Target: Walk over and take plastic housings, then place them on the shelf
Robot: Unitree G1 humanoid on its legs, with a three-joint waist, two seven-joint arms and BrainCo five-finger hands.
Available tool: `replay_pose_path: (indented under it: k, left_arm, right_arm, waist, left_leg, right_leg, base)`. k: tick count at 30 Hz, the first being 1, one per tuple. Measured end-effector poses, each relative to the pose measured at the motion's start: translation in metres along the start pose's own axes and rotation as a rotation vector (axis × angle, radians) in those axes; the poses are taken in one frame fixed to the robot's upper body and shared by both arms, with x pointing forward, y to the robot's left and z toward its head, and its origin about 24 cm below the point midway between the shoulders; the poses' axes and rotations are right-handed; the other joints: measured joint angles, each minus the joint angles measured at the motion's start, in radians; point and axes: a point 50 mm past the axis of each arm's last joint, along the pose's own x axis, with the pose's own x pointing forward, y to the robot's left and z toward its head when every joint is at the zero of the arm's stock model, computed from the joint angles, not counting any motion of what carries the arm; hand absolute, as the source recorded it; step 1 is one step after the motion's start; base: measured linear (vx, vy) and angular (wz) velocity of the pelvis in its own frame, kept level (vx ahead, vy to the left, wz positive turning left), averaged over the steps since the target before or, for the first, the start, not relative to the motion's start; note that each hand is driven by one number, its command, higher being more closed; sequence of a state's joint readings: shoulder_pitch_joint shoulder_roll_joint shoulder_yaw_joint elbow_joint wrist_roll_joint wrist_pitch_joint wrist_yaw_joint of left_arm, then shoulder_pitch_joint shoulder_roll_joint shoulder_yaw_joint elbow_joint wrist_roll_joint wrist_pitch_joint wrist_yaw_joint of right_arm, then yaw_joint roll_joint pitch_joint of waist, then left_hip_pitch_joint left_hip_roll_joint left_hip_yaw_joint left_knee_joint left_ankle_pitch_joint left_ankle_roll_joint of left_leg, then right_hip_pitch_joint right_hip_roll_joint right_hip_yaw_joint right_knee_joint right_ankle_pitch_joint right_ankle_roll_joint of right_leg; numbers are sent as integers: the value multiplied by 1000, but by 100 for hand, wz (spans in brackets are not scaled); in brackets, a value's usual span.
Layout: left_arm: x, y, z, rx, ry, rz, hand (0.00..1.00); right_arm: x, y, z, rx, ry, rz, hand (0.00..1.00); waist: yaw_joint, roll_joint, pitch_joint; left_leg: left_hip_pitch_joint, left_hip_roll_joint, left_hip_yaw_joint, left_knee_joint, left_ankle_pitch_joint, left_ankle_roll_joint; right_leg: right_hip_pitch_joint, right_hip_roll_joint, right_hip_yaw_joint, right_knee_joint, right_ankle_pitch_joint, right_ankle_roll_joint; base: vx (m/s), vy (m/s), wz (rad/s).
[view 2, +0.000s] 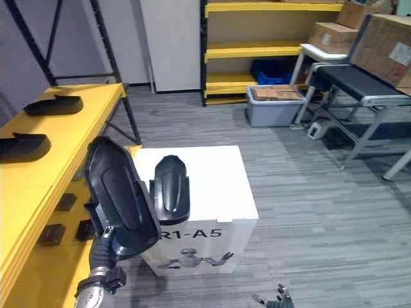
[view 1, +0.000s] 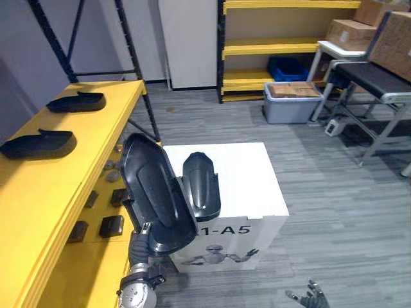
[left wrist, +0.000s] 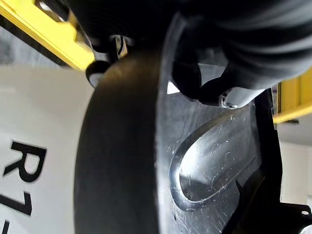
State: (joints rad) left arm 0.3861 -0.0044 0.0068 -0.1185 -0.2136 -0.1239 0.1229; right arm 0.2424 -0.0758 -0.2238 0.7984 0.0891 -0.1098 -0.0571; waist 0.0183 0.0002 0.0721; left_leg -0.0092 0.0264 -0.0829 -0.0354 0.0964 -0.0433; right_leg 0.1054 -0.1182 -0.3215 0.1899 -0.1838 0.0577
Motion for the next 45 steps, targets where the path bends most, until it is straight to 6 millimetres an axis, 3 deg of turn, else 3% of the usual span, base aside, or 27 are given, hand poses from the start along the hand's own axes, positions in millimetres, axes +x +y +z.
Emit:
replay_pose_path:
  k: [2, 3, 4, 5, 6, 8, 11, 13, 15, 16, 17, 19, 22, 24, 27, 29, 30, 33, 39, 45]
  left_arm:
    - [3, -10, 16, -28, -71, -27, 100]
    - [7, -19, 25, -53, -114, -45, 100]
    - [10, -22, 28, -62, -130, -50, 100]
    - [16, -29, 32, -78, -151, -62, 100]
    - [19, -34, 35, -89, -163, -71, 100]
    - [21, -40, 32, -93, -157, -87, 100]
    - [22, -44, 26, -79, -130, -110, 100]
    - [23, -45, 20, -64, -103, -118, 100]
    - [27, -56, 16, -33, -81, -159, 100]
    - [30, -62, 17, -13, -87, -182, 100]
    - [32, -67, 19, 1, -101, -203, 100]
    - [34, -78, 24, 35, -129, -238, 100]
    - [38, -88, 33, 46, -174, -256, 100]
    - [39, -90, 35, 39, -182, -251, 100]
    - [38, -91, 34, 34, -179, -244, 100]
    - [36, -94, 33, 18, -172, -241, 100]
    - [35, -98, 33, 15, -172, -250, 100]
    - [32, -105, 30, 32, -166, -280, 100]
    - [34, -105, 22, 82, -142, -254, 100]
    - [53, -90, -1, 182, -31, -128, 100]
  right_arm:
    - [2, 7, 3, 0, -8, 14, 0]
    - [4, 9, 10, 7, -25, 11, 0]
    - [6, 10, 14, 8, -35, 8, 0]
    - [9, 10, 19, 5, -48, 4, 0]
    - [12, 7, 27, -6, -60, -6, 0]
    - [14, 3, 32, -18, -73, -15, 0]
    - [19, 5, 38, -38, -74, -15, 0]
    - [21, 13, 43, -52, -83, 3, 0]
    - [19, 20, 38, -59, -63, 20, 0]
    - [19, 25, 36, -61, -57, 36, 0]
    - [18, 31, 36, -71, -58, 55, 0]
    - [15, 36, 35, -79, -70, 74, 0]
    - [8, 39, 24, -57, -58, 81, 0]
    - [1, 43, 15, -39, -44, 91, 0]
    - [-9, 51, 1, -28, -14, 120, 0]
    - [-10, 53, -1, -24, -9, 124, 0]
    - [-10, 53, -2, -23, -7, 126, 0]
    - [-12, 52, -6, -25, 5, 123, 0]
    - [-14, 48, -12, -35, 23, 116, 0]
    - [-13, 49, -17, -61, 50, 126, 0]
  waist:
    - [5, -3, 11]
    - [25, 3, 20]
    - [24, -9, 31]
    - [18, -11, 42]
    - [19, 0, 45]
    - [9, 16, 42]
    - [1, -8, 39]
    - [0, -12, 43]
    - [-8, -10, 45]
    - [-19, -8, 48]
    - [-32, -13, 57]
    - [-38, -18, 61]
    - [-51, -23, 63]
    - [-56, -38, 61]
    - [-23, -86, 31]
    - [-23, -70, 18]
    - [-23, -61, 6]
    - [-29, -63, -24]
    - [-30, -59, -55]
    - [-42, -54, -86]
  left_leg:
    - [-81, -37, -97, 46, 2, 11]
    - [-110, -42, -55, 38, -37, 78]
    - [-123, -42, 2, 38, -61, 112]
    - [-163, -21, 174, 93, -86, 141]
    - [-196, 35, 388, 178, -110, 146]
    - [-182, 89, 564, 221, -93, 148]
    - [-169, -32, 515, 133, -71, 139]
    - [-158, -91, 484, 139, -90, 167]
    - [-128, -117, 420, 173, -130, 187]
    - [-119, -116, 382, 194, -146, 185]
    - [-92, -114, 345, 201, -158, 184]
    - [-44, -116, 304, 196, -171, 171]
    - [-19, -129, 233, 204, -184, 160]
    - [-12, -137, 206, 217, -203, 141]
    - [-4, -144, 188, 263, -266, 136]
    - [-5, -100, 200, 300, -311, 109]
    - [-7, -65, 226, 319, -331, 82]
    - [9, -28, 250, 317, -330, 63]
    - [85, -24, 246, 233, -316, 40]
    - [102, -29, 237, 215, -291, 13]
  right_leg:
    - [-1, -27, -124, 25, -18, 6]
    - [5, -49, -215, 29, -20, 7]
    - [15, -64, -257, 27, -19, 7]
    - [36, -95, -347, 28, -20, 8]
    - [55, -107, -422, 35, -20, 8]
    - [106, -107, -511, 47, -23, 13]
    - [147, -166, -556, 32, -28, 20]
    - [156, -239, -564, 136, -24, 14]
    - [118, -309, -448, 350, 2, -56]
    - [67, -290, -302, 435, -21, -60]
    - [-5, -233, -112, 506, -52, -39]
    - [-119, -137, 138, 523, -94, -5]
    - [-237, -42, 340, 400, -105, 17]
    - [-248, -18, 418, 296, -99, 24]
    - [-228, -31, 398, 175, -16, 25]
    - [-184, -5, 381, 114, 40, 46]
    - [-160, 16, 372, 69, 58, 34]
    - [-125, 46, 362, 17, 64, 26]
    - [-54, 56, 342, -61, 75, 9]
    - [-20, 50, 310, -103, 123, 9]
  base:
    - [-15, 5, 192]
    - [-8, 21, 164]
    - [24, 48, 224]
    - [75, 59, 231]
    - [121, 74, 222]
    - [218, 90, 197]
    - [247, 158, 145]
    - [274, 235, 87]
    - [233, 203, 91]
    - [281, 170, 110]
    - [233, 94, 95]
    - [190, 49, 68]
    - [215, -9, 75]
    - [145, -104, 87]
    - [165, -156, 34]
    - [193, -196, -5]
    - [193, -173, -17]
    - [226, -141, -7]
    - [181, -31, 2]
    - [73, 40, 9]
